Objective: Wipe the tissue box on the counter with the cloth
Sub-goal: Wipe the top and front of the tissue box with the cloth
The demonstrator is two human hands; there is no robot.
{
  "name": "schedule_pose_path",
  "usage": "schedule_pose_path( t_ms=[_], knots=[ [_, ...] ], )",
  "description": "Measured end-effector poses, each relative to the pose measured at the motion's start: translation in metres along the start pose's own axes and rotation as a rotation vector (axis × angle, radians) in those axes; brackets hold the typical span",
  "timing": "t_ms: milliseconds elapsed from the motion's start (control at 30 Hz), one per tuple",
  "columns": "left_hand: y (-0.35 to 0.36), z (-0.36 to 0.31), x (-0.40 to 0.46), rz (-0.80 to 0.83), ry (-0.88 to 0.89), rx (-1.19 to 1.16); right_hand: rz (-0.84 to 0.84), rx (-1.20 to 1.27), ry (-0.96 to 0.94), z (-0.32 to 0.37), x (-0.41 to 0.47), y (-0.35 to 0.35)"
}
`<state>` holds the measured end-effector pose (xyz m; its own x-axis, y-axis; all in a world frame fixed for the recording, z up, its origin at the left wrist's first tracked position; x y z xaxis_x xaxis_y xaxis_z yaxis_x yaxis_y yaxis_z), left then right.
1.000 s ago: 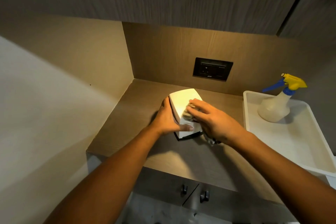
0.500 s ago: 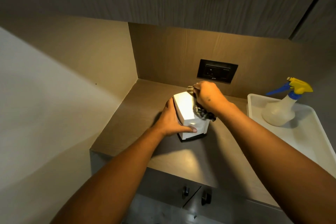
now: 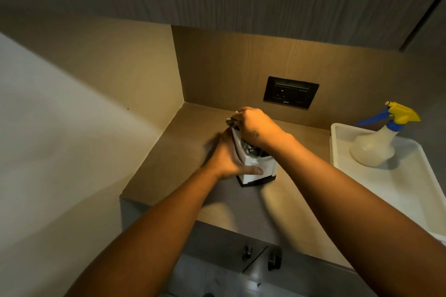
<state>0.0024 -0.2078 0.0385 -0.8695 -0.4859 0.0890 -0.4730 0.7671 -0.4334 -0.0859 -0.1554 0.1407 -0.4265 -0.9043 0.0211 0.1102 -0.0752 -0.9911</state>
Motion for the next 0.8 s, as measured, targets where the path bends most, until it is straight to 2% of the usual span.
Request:
schedule_pose_path(
  t_ms=[100, 200, 267, 367, 500, 667, 800],
  knots=[
    [0.001, 0.004, 0.000, 0.019, -0.080, -0.025, 0.008, 0.021, 0.178, -0.021, 0.008, -0.004],
    [0.002, 0.004, 0.001, 0.031, -0.097, -0.006, -0.007, 0.016, 0.276, -0.045, 0.002, -0.003],
    [0.000, 0.004, 0.000, 0.033, -0.101, -0.003, -0.061, -0.028, 0.215, -0.051, -0.010, 0.001],
    [-0.001, 0.002, 0.001, 0.030, -0.076, -0.012, -0.194, -0.001, 0.014, -0.045, -0.029, 0.004],
    [-0.001, -0.001, 0.001, 0.024, -0.060, -0.021, -0.156, 0.025, -0.159, -0.022, -0.025, 0.005],
    [-0.001, -0.003, 0.001, 0.009, -0.023, -0.007, -0.112, 0.036, -0.149, -0.009, -0.007, 0.004],
    [-0.001, -0.002, 0.000, 0.022, -0.058, 0.003, -0.116, 0.026, 0.026, -0.039, 0.002, -0.003]
  ],
)
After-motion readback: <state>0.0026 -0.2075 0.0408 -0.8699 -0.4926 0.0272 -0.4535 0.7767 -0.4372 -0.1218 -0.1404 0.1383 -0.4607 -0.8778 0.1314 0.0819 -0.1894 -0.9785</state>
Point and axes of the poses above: each hand's wrist, its own x-axis towards the middle knuckle, its own y-axis out of the palm, z = x × y, the point moved 4 cm from there along x, towards the middle knuckle, and after that the axes turned 9 degrees about -x, right-handed, at the moved point
